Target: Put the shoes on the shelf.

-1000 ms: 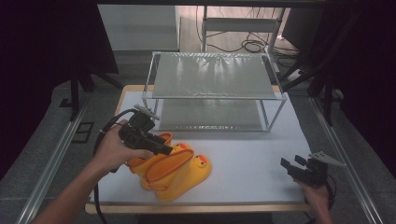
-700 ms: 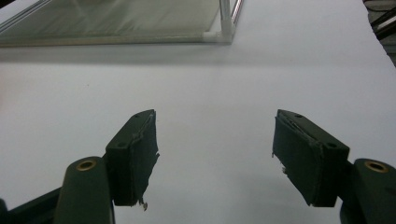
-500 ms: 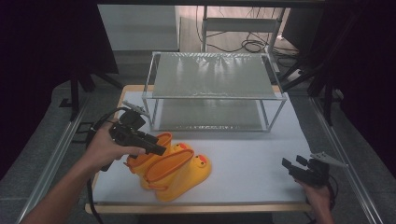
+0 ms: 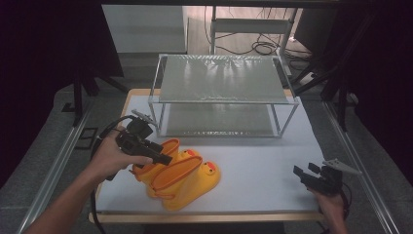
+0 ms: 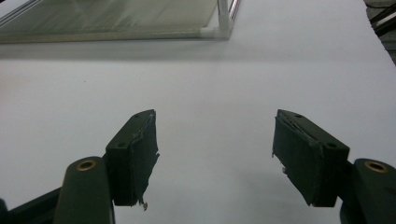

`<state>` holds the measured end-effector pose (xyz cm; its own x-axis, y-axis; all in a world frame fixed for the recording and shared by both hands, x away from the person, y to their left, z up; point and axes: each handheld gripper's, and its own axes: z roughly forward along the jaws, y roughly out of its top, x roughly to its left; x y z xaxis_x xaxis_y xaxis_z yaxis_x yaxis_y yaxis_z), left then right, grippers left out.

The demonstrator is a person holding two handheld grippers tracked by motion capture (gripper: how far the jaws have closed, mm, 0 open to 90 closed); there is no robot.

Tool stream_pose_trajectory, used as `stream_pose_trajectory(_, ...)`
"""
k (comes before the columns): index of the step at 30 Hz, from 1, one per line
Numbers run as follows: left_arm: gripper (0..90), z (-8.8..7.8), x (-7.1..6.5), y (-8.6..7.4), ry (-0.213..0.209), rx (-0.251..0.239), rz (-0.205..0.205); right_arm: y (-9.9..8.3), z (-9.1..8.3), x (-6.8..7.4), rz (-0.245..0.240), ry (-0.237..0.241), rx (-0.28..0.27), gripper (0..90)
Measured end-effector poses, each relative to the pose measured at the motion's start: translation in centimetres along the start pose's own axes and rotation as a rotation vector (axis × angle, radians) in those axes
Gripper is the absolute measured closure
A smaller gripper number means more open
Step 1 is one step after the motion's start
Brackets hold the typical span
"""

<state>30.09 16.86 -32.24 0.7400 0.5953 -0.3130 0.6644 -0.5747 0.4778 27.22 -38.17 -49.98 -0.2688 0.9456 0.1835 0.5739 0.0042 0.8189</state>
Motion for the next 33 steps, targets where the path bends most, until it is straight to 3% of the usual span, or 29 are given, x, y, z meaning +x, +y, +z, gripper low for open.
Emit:
stream_pose_trajectory(6,39.0,-0.2,-0.6,0.0,0.003,0.03,0.026,0.0,0.1,-0.1,-0.005,-0.001,0.003,30.8)
stream_pose_trajectory(11,38.1,1.2,-0.6,-0.1,-0.009,0.071,0.028,0.0,0.1,0.1,-0.011,0.001,0.006,30.8)
stream_pose_trajectory(16,39.7,2.6,-0.6,0.1,0.006,0.095,0.024,-0.1,0.2,0.1,-0.005,-0.001,0.003,30.8)
stream_pose_trajectory(23,52.8,3.3,-0.9,0.3,0.034,0.104,0.0,-0.1,0.1,0.0,-0.003,0.0,0.003,30.9)
stream_pose_trajectory(24,65.6,3.2,-0.9,0.2,0.042,0.099,-0.012,-0.1,0.1,0.0,-0.003,-0.001,0.003,31.0)
stream_pose_trajectory(25,65.6,3.2,-0.9,0.1,0.045,0.092,-0.023,-0.1,0.1,0.0,-0.003,-0.001,0.003,31.0)
stream_pose_trajectory(26,77.5,3.1,-0.8,0.1,0.054,0.088,-0.026,-0.1,0.1,0.0,-0.005,-0.002,0.007,31.0)
stream_pose_trajectory(27,80.4,3.0,-0.8,0.1,0.069,0.076,-0.033,-0.1,0.2,0.0,-0.003,-0.003,0.004,31.1)
stream_pose_trajectory(33,81.5,2.9,-0.6,0.3,0.036,0.045,-0.055,-0.1,0.3,0.1,-0.005,-0.004,0.008,31.3)
